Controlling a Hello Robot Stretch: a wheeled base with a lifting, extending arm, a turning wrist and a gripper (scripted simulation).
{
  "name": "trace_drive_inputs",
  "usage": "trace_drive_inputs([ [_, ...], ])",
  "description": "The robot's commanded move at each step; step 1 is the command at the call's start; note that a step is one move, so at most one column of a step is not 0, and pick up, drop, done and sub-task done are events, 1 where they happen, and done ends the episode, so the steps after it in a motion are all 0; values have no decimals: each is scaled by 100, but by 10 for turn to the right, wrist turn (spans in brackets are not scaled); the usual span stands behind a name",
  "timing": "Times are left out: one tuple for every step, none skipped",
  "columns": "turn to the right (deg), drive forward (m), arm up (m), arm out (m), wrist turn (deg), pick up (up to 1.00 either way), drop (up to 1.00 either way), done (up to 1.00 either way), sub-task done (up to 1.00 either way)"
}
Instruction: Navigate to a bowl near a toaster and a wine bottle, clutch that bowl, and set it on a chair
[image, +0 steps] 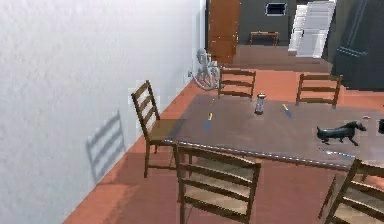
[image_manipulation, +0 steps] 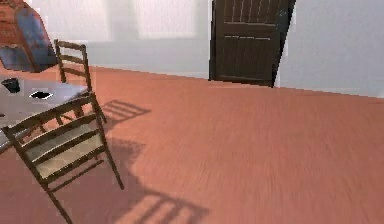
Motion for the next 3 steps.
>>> trace_drive_inputs([
  [450, 0, 0, 0, 0, 0, 0, 0, 0],
  [450, 0, 0, 0, 0, 0, 0, 0, 0],
  [60, 0, 0, 0, 0, 0, 0, 0, 0],
])
